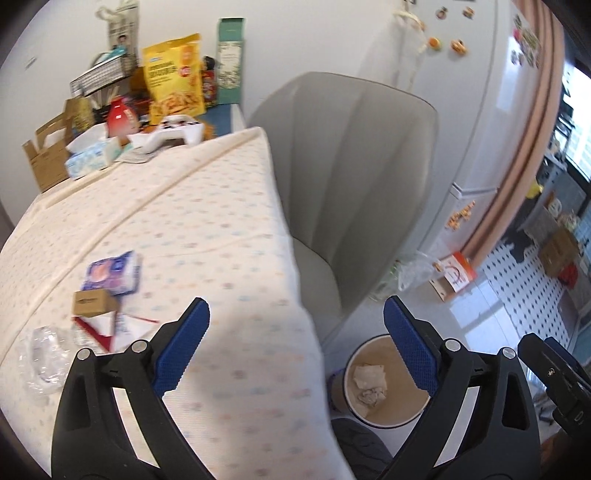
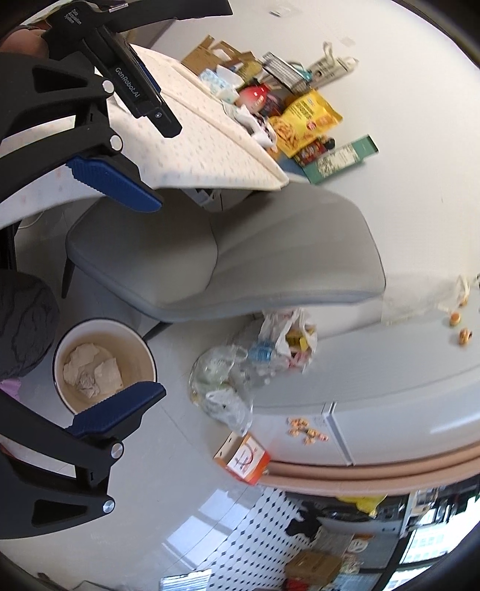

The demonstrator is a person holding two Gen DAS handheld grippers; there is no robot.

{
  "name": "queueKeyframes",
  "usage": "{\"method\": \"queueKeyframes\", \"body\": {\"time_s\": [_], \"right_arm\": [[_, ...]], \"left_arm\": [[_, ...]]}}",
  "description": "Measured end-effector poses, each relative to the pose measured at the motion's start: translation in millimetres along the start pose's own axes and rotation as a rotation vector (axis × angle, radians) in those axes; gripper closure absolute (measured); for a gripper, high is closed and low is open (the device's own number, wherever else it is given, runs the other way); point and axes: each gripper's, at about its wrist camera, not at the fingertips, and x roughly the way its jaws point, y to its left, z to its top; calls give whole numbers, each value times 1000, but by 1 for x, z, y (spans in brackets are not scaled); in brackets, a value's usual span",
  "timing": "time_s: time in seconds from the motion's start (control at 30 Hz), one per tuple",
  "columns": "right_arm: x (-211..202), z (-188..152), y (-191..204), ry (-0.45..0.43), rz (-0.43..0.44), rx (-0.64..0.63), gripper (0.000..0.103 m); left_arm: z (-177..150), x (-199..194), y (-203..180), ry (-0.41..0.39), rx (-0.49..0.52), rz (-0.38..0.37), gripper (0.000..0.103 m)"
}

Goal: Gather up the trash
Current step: 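Move both open grippers back toward the table, then close the right gripper on the red-white wrapper while the left gripper grasps the white pill blister pack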

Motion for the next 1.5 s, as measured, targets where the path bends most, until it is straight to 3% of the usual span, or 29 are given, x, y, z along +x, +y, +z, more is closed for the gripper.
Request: {"method": "queueKeyframes", "body": {"time_s": [0.6, 0.97, 1.1, 1.5], "right_arm": [[3, -16, 132, 28, 151, -192, 12], [13, -35, 195, 63, 216, -298, 13], [21, -42, 215, 95, 244, -331, 23], [49, -67, 271, 182, 301, -425, 30]], "left_arm": [[-3, -49, 137, -72, -187, 141, 9], [-14, -58, 185, -73, -245, 210, 9], [-18, -59, 201, -71, -267, 228, 9], [-27, -53, 248, -36, -326, 261, 19]]}}
